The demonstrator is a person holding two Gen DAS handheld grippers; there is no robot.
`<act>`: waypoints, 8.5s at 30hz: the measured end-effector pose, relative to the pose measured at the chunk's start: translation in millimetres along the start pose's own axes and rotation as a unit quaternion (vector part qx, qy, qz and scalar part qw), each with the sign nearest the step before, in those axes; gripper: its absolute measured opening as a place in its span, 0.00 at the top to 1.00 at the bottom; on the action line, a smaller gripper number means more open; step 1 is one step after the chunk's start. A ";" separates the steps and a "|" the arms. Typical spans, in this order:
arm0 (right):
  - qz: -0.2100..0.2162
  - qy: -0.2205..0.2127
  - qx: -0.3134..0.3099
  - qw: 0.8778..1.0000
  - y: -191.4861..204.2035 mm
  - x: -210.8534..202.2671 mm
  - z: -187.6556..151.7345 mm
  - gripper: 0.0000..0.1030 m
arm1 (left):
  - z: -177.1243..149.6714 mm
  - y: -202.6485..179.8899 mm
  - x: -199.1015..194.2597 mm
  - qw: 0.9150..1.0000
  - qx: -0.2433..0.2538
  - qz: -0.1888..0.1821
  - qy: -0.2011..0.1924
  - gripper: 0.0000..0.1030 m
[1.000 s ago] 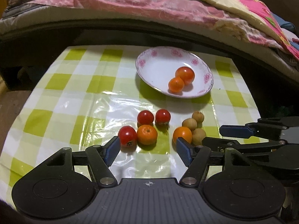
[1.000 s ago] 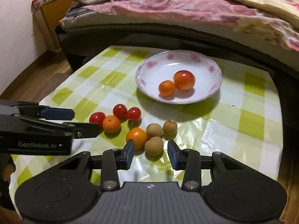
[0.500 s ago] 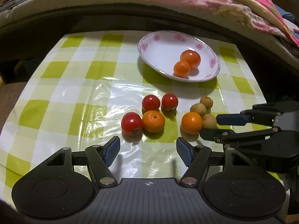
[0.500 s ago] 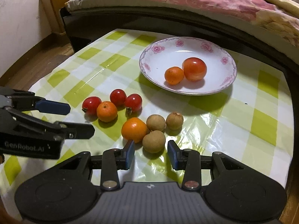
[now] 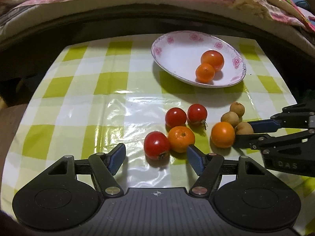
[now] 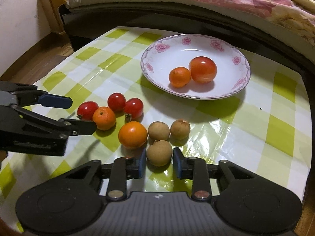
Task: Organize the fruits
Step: 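Grasp a red cherry tomato with the left tool while the right tool approaches a longan, then grasp a brown longan with the right tool while the left tool holds the cherry tomato, then carry the cherry tomato and longan onto the plate and open both tools, then withdraw both open tools from the plate toward the remaining fruit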
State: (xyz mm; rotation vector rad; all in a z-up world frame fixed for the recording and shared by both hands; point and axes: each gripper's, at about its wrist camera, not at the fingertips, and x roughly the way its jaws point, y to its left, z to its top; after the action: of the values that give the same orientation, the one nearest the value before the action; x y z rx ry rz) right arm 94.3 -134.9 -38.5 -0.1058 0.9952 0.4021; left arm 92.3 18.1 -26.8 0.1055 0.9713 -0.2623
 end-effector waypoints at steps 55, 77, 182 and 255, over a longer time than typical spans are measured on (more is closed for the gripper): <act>0.006 0.016 -0.006 1.000 -5.7 -9.8 -11.5 0.69 | -16.3 -30.6 0.9 0.998 0.059 -0.023 0.005 0.57; -0.004 0.021 -0.017 1.000 -2.3 -10.6 -11.1 0.70 | -17.1 -32.8 -0.9 0.998 0.054 -0.018 0.010 0.63; -0.041 -0.060 0.039 0.997 -58.5 21.5 75.2 0.69 | 100.2 -40.2 53.2 0.996 0.063 -0.015 -0.067 0.64; -0.016 -0.046 -0.003 0.999 16.5 -89.6 -8.0 0.66 | 3.2 -70.1 -72.8 0.998 0.051 0.017 -0.041 0.53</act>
State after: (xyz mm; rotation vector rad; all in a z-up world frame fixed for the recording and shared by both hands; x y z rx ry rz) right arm 39.0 -147.0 33.2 -0.1066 0.9006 0.3778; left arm 37.2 -37.5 37.2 0.2035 0.8735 -0.2820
